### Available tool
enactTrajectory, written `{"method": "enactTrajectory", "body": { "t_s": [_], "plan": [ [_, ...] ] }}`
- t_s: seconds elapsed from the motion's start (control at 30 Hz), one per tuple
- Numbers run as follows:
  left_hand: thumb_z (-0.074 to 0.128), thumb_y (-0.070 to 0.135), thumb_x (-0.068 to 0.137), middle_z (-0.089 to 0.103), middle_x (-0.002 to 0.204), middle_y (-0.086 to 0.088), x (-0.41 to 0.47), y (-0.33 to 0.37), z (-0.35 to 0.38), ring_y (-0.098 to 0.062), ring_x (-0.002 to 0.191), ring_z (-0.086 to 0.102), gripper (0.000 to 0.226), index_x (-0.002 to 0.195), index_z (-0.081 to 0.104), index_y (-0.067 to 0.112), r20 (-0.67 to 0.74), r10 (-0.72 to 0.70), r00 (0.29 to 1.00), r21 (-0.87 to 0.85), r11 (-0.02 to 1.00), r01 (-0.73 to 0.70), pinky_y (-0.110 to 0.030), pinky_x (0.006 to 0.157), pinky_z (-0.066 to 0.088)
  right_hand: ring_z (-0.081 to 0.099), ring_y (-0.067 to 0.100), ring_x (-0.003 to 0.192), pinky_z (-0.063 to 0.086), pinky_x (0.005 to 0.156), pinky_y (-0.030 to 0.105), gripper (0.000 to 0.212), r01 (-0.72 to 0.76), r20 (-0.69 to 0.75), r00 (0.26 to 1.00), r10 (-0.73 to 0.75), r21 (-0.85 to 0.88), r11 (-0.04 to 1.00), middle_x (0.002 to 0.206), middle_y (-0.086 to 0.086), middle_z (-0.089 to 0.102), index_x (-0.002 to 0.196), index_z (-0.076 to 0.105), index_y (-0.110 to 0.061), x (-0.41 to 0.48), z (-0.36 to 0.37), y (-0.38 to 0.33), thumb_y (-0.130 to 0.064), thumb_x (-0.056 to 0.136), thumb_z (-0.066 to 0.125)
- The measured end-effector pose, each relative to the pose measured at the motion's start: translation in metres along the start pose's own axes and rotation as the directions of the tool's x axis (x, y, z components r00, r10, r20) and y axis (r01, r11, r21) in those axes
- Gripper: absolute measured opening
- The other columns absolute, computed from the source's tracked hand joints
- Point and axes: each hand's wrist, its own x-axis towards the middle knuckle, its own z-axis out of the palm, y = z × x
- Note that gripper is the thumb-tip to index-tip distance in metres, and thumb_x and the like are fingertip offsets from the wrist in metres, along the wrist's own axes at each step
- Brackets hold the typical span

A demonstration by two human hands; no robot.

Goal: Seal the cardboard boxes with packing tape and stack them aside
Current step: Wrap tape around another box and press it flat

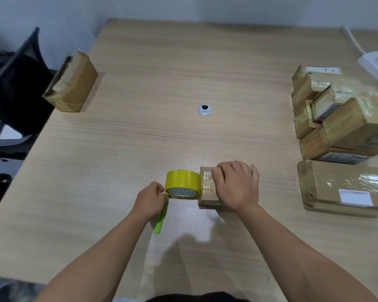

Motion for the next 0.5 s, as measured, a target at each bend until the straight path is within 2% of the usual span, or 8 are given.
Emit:
{"method": "enactTrajectory", "body": {
  "t_s": [0.07, 0.13, 0.2, 0.27, 0.4, 0.5],
  "plan": [
    [0.066, 0.029, 0.091, 0.06, 0.095, -0.002, -0.003, -0.004, 0.008, -0.024, 0.091, 0.058, 0.021, 0.102, 0.052, 0.018, 0.056, 0.074, 0.996, 0.097, 0.992, -0.079, -0.031, 0.069, 0.037, 0.035, 0.013, 0.134, 0.001, 0.121, 0.042, 0.037, -0.007, -0.006, 1.0, 0.007, -0.03, 1.0, 0.13, -0.012, 0.055, 0.12, 0.059, -0.036, 0.001, 0.0, -0.001, -0.048, 0.105, 0.028],
    [0.067, 0.033, 0.09, 0.058, 0.099, -0.004, -0.005, -0.006, 0.015, -0.021, 0.088, 0.054, 0.028, 0.106, 0.05, 0.017, 0.047, 0.115, 0.992, 0.206, 0.971, -0.123, -0.031, 0.069, 0.038, 0.036, 0.014, 0.133, 0.002, 0.121, 0.042, 0.037, -0.006, 0.006, 1.0, 0.006, -0.043, 0.999, 0.129, -0.012, 0.055, 0.121, 0.059, -0.036, 0.0, 0.0, 0.001, -0.048, 0.105, 0.027],
    [0.062, 0.028, 0.094, 0.057, 0.103, -0.005, -0.004, -0.008, 0.021, -0.02, 0.085, 0.05, 0.025, 0.11, 0.047, 0.016, 0.023, 0.148, 0.989, 0.289, 0.946, -0.149, -0.032, 0.07, 0.039, 0.036, 0.014, 0.132, 0.003, 0.121, 0.042, 0.037, -0.001, 0.008, 1.0, 0.002, -0.048, 0.999, 0.128, -0.012, 0.055, 0.12, 0.059, -0.037, 0.001, 0.0, 0.002, -0.049, 0.105, 0.027],
    [0.058, 0.024, 0.094, 0.056, 0.101, -0.006, -0.001, -0.008, 0.019, -0.02, 0.084, 0.048, 0.019, 0.106, 0.047, 0.015, 0.023, 0.143, 0.99, 0.325, 0.935, -0.142, -0.032, 0.07, 0.039, 0.037, 0.014, 0.131, 0.004, 0.12, 0.042, 0.036, 0.002, -0.001, 1.0, -0.002, -0.051, 0.999, 0.127, -0.012, 0.056, 0.119, 0.059, -0.037, 0.001, 0.001, 0.002, -0.049, 0.105, 0.028],
    [0.06, 0.02, 0.091, 0.059, 0.099, -0.013, 0.013, -0.008, -0.006, -0.027, 0.082, 0.052, 0.013, 0.094, 0.048, 0.014, -0.055, 0.062, 0.997, 0.267, 0.963, -0.045, -0.033, 0.067, 0.038, 0.039, 0.015, 0.129, 0.007, 0.12, 0.043, 0.036, 0.003, -0.021, 1.0, -0.004, -0.056, 0.998, 0.125, -0.012, 0.057, 0.118, 0.06, -0.037, 0.001, 0.003, 0.002, -0.049, 0.104, 0.029],
    [0.055, 0.017, 0.096, 0.062, 0.101, -0.017, 0.018, -0.006, -0.037, -0.033, 0.086, 0.057, 0.012, 0.106, 0.052, 0.01, -0.181, 0.136, 0.974, 0.203, 0.974, -0.098, -0.037, 0.069, 0.043, 0.041, 0.015, 0.128, 0.009, 0.119, 0.043, 0.036, 0.008, -0.043, 0.999, -0.011, -0.057, 0.998, 0.124, -0.011, 0.059, 0.118, 0.061, -0.037, 0.0, 0.004, 0.003, -0.049, 0.104, 0.03]
  ]
}}
